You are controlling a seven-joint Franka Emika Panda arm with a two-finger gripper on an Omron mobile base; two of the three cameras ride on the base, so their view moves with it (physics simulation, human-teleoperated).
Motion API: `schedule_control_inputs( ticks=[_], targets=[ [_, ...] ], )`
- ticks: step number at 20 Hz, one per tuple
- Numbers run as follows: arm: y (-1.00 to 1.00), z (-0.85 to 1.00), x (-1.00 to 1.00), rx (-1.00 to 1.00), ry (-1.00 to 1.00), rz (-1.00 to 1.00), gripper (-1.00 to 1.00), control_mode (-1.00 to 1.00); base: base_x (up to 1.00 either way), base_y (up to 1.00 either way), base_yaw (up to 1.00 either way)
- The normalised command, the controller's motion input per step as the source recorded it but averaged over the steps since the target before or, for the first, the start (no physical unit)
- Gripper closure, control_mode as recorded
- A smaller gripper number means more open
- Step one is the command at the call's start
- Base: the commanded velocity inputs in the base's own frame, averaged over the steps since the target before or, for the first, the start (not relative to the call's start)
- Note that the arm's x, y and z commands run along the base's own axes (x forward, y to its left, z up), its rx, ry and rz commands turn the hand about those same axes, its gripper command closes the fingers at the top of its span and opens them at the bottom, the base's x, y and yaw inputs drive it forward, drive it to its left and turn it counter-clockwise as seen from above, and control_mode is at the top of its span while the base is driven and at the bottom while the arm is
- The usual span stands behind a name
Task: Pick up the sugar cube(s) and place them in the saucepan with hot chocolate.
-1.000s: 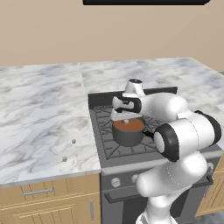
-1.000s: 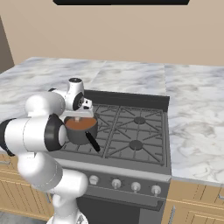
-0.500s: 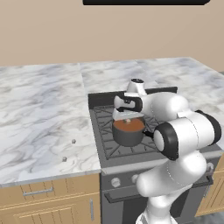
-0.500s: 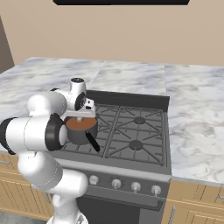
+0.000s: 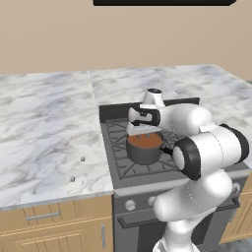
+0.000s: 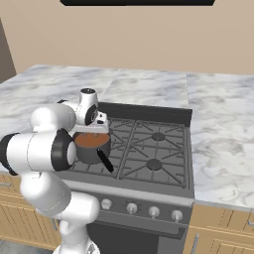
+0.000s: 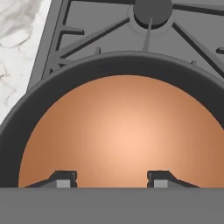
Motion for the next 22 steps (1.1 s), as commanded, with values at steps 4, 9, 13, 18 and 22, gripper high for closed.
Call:
schedule_control_inputs(
  ticks=[4,9,13,18,22],
  targets=[
    [0.0,0.0,0.0,0.0,0.0,0.0,-1.0,-1.0,0.0,0.0,0.0],
    [-0.08,0.06,-0.09,0.01,-0.05,0.0,-1.0,-1.0,0.0,0.0,0.0],
    [-0.19,0.29,-0.23,0.07,-0.14,-0.04,-1.0,-1.0,0.0,0.0,0.0],
    [-0.05,0.38,-0.06,0.07,-0.1,-0.03,-1.0,-1.0,0.0,0.0,0.0],
    [0.0,0.25,-0.17,0.06,-0.09,-0.03,-1.0,-1.0,0.0,0.0,0.0]
  ],
)
